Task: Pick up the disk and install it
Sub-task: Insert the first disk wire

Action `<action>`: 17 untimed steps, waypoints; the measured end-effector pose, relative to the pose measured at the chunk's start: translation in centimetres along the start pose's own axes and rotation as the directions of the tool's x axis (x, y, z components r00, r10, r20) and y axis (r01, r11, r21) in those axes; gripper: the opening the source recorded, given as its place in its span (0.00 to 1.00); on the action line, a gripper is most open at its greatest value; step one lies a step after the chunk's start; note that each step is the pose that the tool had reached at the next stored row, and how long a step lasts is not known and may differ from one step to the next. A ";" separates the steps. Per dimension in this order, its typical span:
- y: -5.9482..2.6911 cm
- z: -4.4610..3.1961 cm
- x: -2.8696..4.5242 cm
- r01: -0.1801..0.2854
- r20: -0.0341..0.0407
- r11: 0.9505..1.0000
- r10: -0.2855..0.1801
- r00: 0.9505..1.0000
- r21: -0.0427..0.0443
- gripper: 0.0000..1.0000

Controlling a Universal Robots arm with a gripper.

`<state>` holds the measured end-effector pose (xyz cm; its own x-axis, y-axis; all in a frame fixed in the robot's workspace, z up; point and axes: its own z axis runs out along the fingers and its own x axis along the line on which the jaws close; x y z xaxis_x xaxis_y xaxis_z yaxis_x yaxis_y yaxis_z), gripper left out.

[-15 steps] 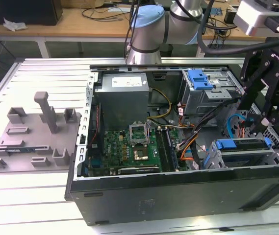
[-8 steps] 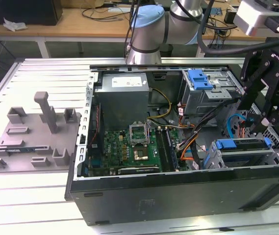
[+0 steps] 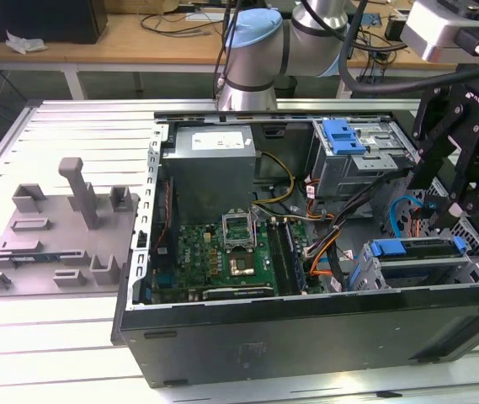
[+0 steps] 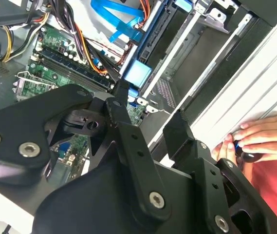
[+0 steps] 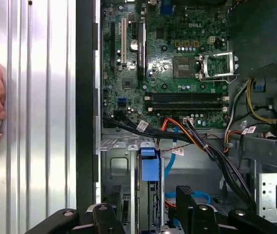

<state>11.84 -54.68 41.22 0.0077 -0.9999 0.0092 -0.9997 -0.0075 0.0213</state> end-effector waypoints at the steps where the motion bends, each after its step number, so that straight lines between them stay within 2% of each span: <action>1: 0.00 0.01 -0.18 0.000 -0.008 1.000 0.000 1.000 0.000 0.56; 2: 0.00 0.00 -0.33 0.000 -0.015 1.000 0.000 1.000 0.000 0.56; 3: 0.00 0.00 -0.71 -0.001 -0.034 1.000 0.001 0.999 0.000 0.56; 4: -0.01 -0.01 -1.61 -0.001 -0.069 1.000 0.001 0.998 0.000 0.56; 5: -0.02 -0.02 -2.50 -0.002 -0.098 1.000 0.002 0.995 -0.001 0.56; 6: -0.02 -0.03 -2.89 -0.002 -0.109 1.000 0.002 0.994 -0.001 0.56; 7: -0.03 -0.03 -3.61 -0.003 -0.127 1.000 0.003 0.992 -0.001 0.56; 10: -0.05 -0.03 -5.08 -0.003 -0.153 1.000 0.003 0.988 -0.001 0.56; 13: -0.27 -0.06 -6.57 -0.004 -0.174 1.000 0.003 0.985 -0.003 0.56; 17: -0.63 -0.08 -7.64 -0.004 -0.190 1.000 0.003 0.982 -0.007 0.56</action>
<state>12.42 -47.04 41.21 0.0088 -0.9800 0.1989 -0.9996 -0.0032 0.0288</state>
